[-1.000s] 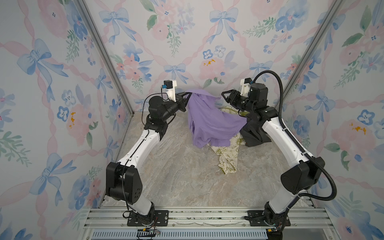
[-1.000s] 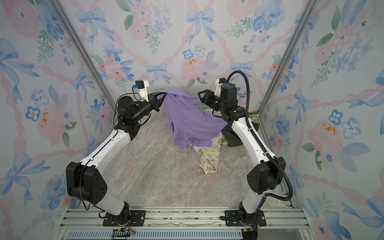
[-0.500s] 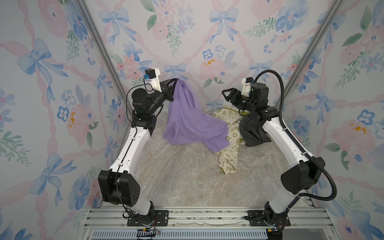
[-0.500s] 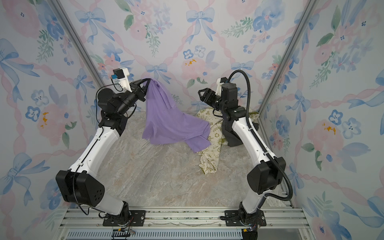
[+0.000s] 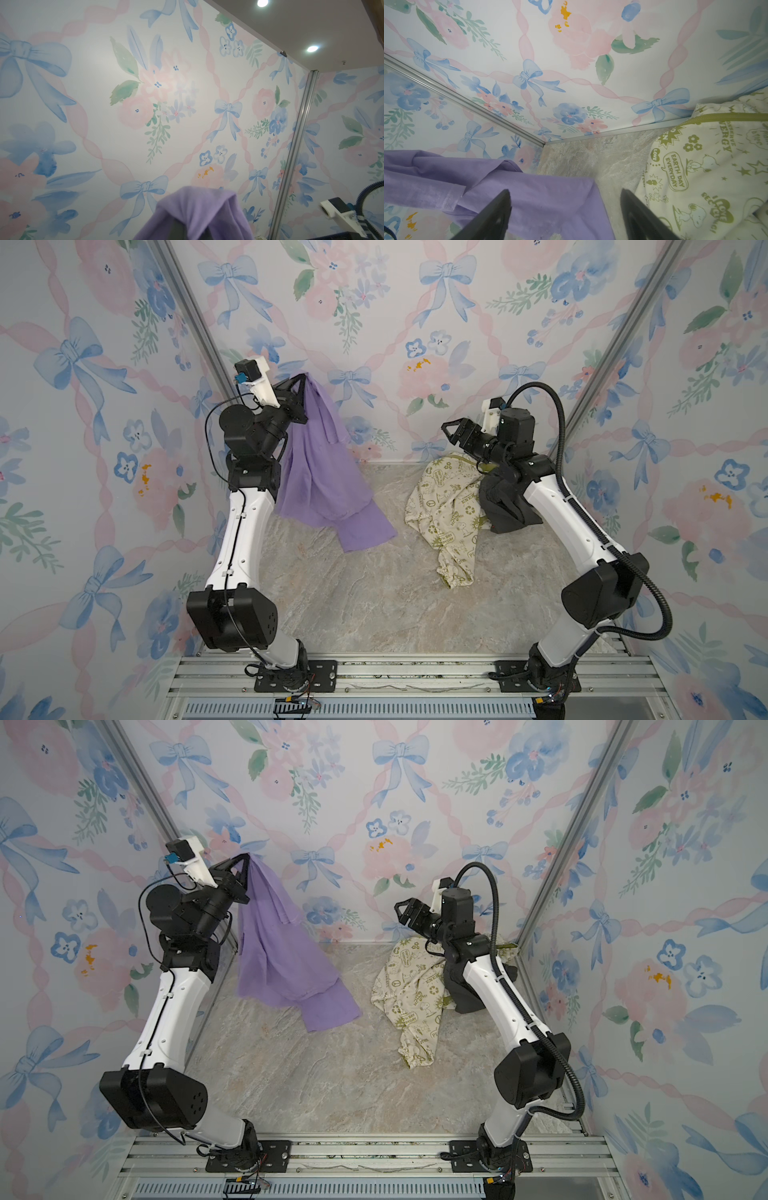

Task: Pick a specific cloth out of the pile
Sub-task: 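Pull the cloth away with the left gripper while the right gripper releases, then lower the lavender cloth onto the table with the left gripper and release it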

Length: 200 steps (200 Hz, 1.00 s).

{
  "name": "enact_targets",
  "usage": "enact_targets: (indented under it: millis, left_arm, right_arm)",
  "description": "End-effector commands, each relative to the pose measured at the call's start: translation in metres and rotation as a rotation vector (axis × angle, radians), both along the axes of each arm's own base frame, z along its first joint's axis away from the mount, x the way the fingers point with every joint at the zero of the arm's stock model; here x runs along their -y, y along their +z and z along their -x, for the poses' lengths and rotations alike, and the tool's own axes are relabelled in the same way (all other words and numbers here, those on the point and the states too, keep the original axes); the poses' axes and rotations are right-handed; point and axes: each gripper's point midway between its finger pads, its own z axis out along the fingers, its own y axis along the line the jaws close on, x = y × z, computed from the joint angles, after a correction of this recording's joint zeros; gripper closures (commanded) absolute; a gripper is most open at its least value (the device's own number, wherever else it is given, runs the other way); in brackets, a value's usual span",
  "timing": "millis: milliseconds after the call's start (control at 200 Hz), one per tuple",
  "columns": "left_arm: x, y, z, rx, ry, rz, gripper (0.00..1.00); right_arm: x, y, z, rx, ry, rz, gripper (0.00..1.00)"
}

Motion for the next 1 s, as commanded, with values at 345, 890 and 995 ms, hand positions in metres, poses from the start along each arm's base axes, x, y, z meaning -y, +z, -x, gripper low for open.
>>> enact_targets:
  millis: [345, 890, 995]
  left_arm:
    - [-0.013, 0.051, -0.058, 0.145, -0.025, 0.085, 1.00]
    - [-0.016, -0.170, -0.071, -0.335, 0.121, 0.052, 1.00]
    - [-0.023, -0.214, -0.060, -0.422, 0.160, 0.052, 1.00]
  right_arm:
    - [0.015, -0.003, -0.011, -0.007, -0.004, -0.021, 0.15]
    - [0.019, -0.019, -0.024, -0.044, -0.012, -0.051, 0.14]
    - [0.019, -0.021, -0.022, -0.051, -0.011, -0.052, 0.14]
